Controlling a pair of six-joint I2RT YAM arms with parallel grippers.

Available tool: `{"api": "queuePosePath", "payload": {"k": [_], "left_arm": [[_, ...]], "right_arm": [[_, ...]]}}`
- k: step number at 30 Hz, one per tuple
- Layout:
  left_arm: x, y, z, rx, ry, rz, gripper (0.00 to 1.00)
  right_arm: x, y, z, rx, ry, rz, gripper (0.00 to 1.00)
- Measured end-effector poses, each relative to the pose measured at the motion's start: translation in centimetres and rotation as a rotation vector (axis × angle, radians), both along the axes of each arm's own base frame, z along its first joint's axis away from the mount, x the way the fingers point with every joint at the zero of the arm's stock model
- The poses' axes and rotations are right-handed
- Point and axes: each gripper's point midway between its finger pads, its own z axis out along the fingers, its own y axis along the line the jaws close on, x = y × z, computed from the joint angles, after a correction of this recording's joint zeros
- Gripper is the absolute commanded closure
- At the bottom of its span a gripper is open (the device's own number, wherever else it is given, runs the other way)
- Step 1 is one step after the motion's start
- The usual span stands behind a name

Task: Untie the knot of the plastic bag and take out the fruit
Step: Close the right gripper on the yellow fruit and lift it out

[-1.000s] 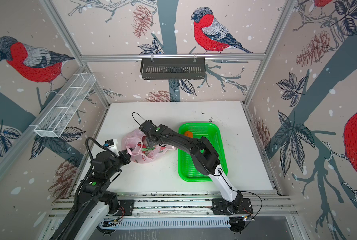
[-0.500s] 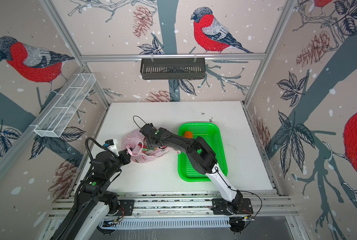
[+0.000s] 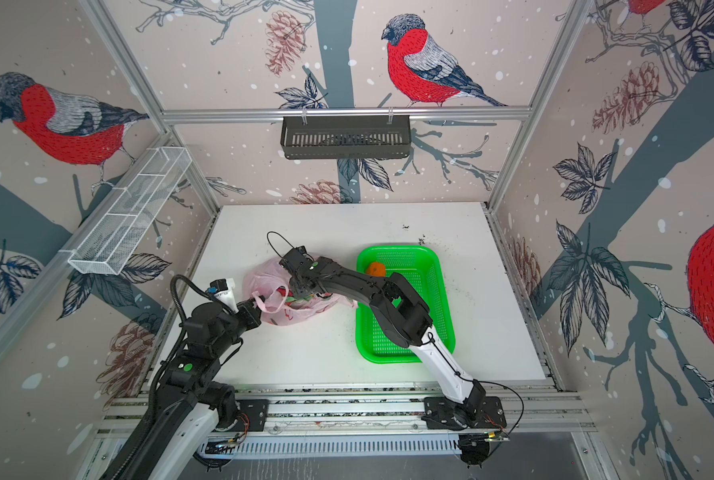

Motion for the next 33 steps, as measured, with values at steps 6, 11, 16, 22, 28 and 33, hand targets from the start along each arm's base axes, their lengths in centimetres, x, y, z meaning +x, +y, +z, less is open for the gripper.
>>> {"api": "queuePosePath", "payload": {"k": [6,11,16,22,28,33], "left_arm": [[0.0,0.0,0.0,0.000,0.000,0.000,1.00],[0.0,0.0,0.0,0.005,-0.001,-0.002,1.00],[0.0,0.0,0.0,0.006,-0.002,-0.003,1.00],[0.0,0.0,0.0,0.006,-0.002,-0.003,1.00],[0.0,0.0,0.0,0.006,-0.002,-0.003,1.00],[0.0,0.0,0.0,0.006,-0.001,-0.003,1.00]], "right_arm": [[0.2,0.3,0.7,0.014,-0.007,0.000,0.07],[0.1,0.8,1.2,0.027,-0.011,0.004,0.06],[0.1,1.4,1.9,0.044,-0.019,0.011,0.05],[0.0,1.8,2.5,0.057,-0.027,0.017,0.05],[-0.1,1.8,2.6,0.053,-0.024,0.019,0.05],[-0.4,2.2,3.0,0.047,-0.024,0.027,0.04]]}}
